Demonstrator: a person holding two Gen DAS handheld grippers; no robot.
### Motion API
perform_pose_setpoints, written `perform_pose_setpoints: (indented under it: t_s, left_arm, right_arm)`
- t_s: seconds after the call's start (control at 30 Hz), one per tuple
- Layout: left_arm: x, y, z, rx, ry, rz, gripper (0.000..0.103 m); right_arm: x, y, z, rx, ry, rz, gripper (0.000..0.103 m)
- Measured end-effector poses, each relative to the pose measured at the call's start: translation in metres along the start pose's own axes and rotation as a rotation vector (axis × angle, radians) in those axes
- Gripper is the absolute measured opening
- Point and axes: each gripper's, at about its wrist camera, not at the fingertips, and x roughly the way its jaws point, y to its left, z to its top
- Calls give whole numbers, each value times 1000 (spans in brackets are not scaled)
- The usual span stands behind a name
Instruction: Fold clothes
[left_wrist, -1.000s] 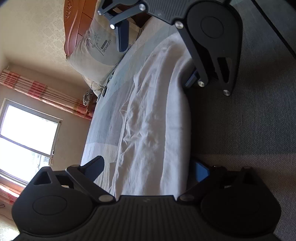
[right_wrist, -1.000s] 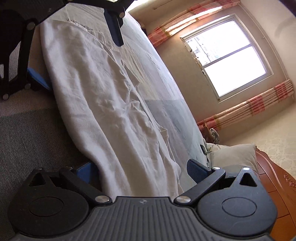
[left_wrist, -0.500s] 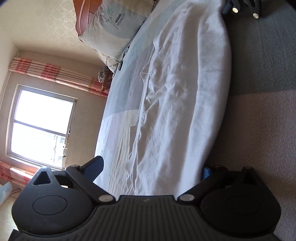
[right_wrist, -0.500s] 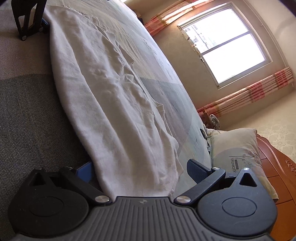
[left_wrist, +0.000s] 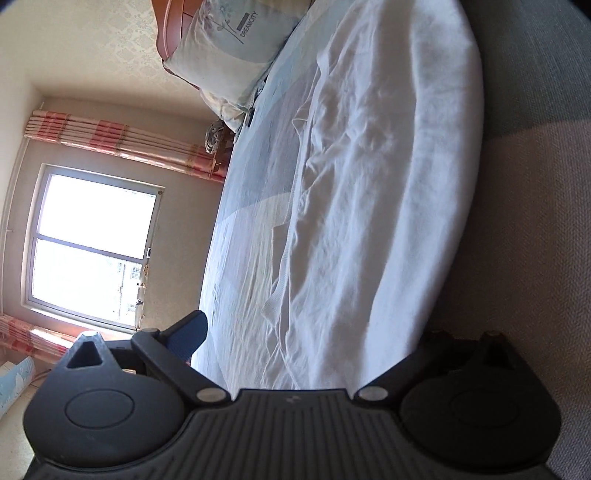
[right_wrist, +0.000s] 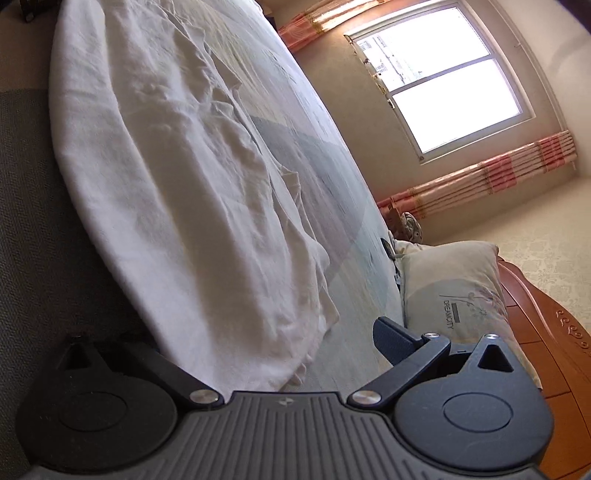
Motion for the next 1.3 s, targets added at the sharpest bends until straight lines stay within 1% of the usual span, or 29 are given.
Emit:
perform_pose_setpoints:
  t_s: [0.07, 0.1, 0.13, 0.17, 0.23, 0.27, 0.3, 0.37, 0.4, 0.43, 0.47, 0.5, 0.53, 0.57, 0.6, 0.63, 0.67, 0.77, 0.8, 0.83, 0.9, 0.93, 1.07, 1.17, 1.23, 1.3]
  left_arm:
    - [-1, -8, 8, 67, -21, 10, 88]
    - [-2, -12, 12, 100, -31, 16, 85]
    - [-3, -16, 14, 122, -39, 16, 78]
    - [-4, -20, 15, 132, -43, 11, 74]
    - [-4, -26, 17, 135, -46, 2, 55]
    - [-4, -29, 17, 130, -47, 3, 45]
    - [-4, -33, 16, 123, -49, 10, 41]
    - [-4, -38, 15, 112, -50, 9, 24]
    - [-4, -40, 15, 107, -50, 5, 20]
    - [-3, -42, 15, 101, -50, 1, 13]
    - [-3, -42, 15, 95, -49, -3, 10]
    - [-3, -41, 14, 84, -46, -9, 9]
    - [-3, -40, 14, 69, -42, -16, 9]
    - [-4, -39, 13, 57, -39, -21, 8]
    - [-5, -39, 12, 52, -37, -22, 8]
    - [-5, -38, 12, 49, -35, -21, 8]
    - [-6, -38, 12, 52, -31, -17, 11]
    - [-7, -37, 14, 74, -17, 7, 20]
    - [-7, -37, 15, 73, -9, 12, 20]
    - [-6, -37, 16, 65, 0, 6, 19]
    - [-5, -36, 16, 46, 14, -33, 8]
    - [-4, -36, 16, 42, 16, -57, 0]
    - [-5, -29, 14, 45, 6, -92, 2]
    - [-8, -24, 11, 100, -11, -82, 2]
    - [-10, -16, 11, 100, -19, -77, 2]
    - [-14, -9, 9, 102, -27, -75, 1]
  right_arm:
    - [0, 11, 7, -76, -4, -22, 103]
    - [-2, 19, 11, -140, -20, -35, 100]
    - [-4, 26, 15, -193, -34, -34, 91]
    - [-6, 34, 18, -246, -49, -27, 86]
    - [-10, 48, 22, -336, -74, -14, 68]
    - [-11, 51, 21, -348, -80, -9, 65]
    - [-12, 52, 20, -341, -86, -7, 62]
    - [-12, 50, 18, -304, -96, -5, 60]
    - [-12, 50, 17, -287, -100, -2, 57]
    - [-12, 49, 16, -272, -102, 2, 53]
    - [-12, 50, 16, -265, -104, 7, 51]
    - [-12, 53, 16, -274, -104, 14, 44]
    - [-11, 56, 16, -287, -102, 24, 32]
    - [-10, 61, 16, -302, -101, 29, 24]
    - [-8, 67, 16, -321, -100, 31, 10]
    - [-6, 72, 16, -329, -102, 22, 10]
    - [-7, 72, 16, -316, -102, 12, 10]
    - [-8, 68, 18, -290, -93, 23, 9]
    - [-6, 67, 20, -292, -89, 24, 9]
    - [-4, 67, 23, -304, -84, 22, 9]
    - [-5, 71, 23, -318, -78, 19, 9]
    - [-4, 70, 24, -316, -79, 19, 9]
    - [-2, 65, 26, -311, -80, 27, 9]
    - [-11, 64, 23, -321, -76, 40, 7]
    - [-10, 57, 25, -329, -76, 41, 7]
    - [-14, 49, 29, -337, -85, 14, 7]
